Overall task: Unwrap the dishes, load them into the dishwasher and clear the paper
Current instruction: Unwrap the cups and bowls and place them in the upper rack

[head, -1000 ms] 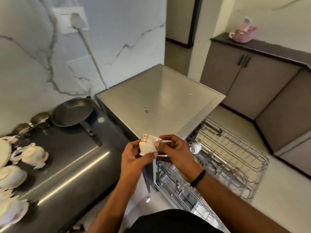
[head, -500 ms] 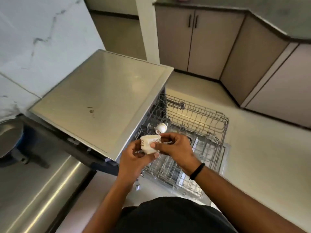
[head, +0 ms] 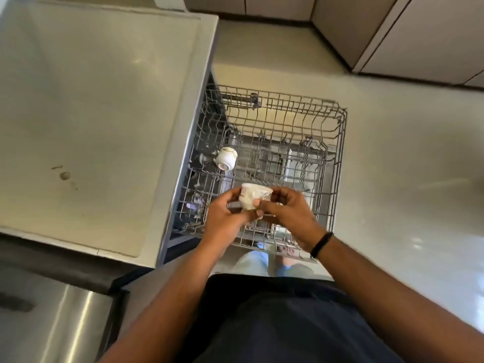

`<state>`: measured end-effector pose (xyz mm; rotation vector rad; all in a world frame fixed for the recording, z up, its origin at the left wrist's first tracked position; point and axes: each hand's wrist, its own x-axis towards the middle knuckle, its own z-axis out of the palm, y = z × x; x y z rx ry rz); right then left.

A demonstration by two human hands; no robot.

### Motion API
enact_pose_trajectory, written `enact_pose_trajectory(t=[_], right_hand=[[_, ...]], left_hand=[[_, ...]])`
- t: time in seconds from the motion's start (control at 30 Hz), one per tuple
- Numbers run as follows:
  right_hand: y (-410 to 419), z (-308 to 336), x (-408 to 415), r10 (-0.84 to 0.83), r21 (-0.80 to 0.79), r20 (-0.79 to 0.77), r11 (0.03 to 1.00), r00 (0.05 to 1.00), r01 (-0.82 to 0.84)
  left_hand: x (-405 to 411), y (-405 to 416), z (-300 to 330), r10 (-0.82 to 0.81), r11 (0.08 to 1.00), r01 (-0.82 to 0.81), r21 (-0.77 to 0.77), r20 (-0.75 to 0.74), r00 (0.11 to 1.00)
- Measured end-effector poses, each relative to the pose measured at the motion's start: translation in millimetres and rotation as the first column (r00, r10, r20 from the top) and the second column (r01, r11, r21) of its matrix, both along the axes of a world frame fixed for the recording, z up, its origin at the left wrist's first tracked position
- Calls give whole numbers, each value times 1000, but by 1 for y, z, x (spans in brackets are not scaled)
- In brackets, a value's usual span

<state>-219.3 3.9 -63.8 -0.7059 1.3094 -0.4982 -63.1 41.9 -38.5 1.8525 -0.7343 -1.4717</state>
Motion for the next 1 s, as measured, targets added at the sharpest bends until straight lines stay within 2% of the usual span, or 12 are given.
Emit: enact_pose_trajectory(t=[0.1, 0.17, 0.33, 0.43, 0.53, 0.77, 1.0], right_hand=[[-31, -34, 10, -66, 27, -59, 997, 996, 68], [-51, -57, 17, -84, 35, -84, 996, 993, 87], [-93, -123, 34, -123, 98, -95, 986, 988, 132], [-117, -159, 49, -132, 57, -158, 988, 979, 143], [-134, -195, 56, -78, 15, -259, 996, 963, 84], [-142, -236, 72, -59, -22, -376, 998, 925, 55], [-147, -249, 79, -63, -16, -369, 998, 927, 62]], left_hand=[[-2, -33, -34, 21, 1000, -21, 5, -62, 998], [-4, -50, -60, 68, 998, -68, 2, -52, 996], [0, -84, -139, 132, 991, -131, -16, 102, 986], [6, -103, -176, 120, 993, -115, -35, 217, 969], [12, -114, -204, 137, 989, -114, -97, 279, 951], [22, -119, -255, 154, 984, -102, -147, 407, 900], [19, -128, -267, 163, 985, -111, -129, 530, 832]])
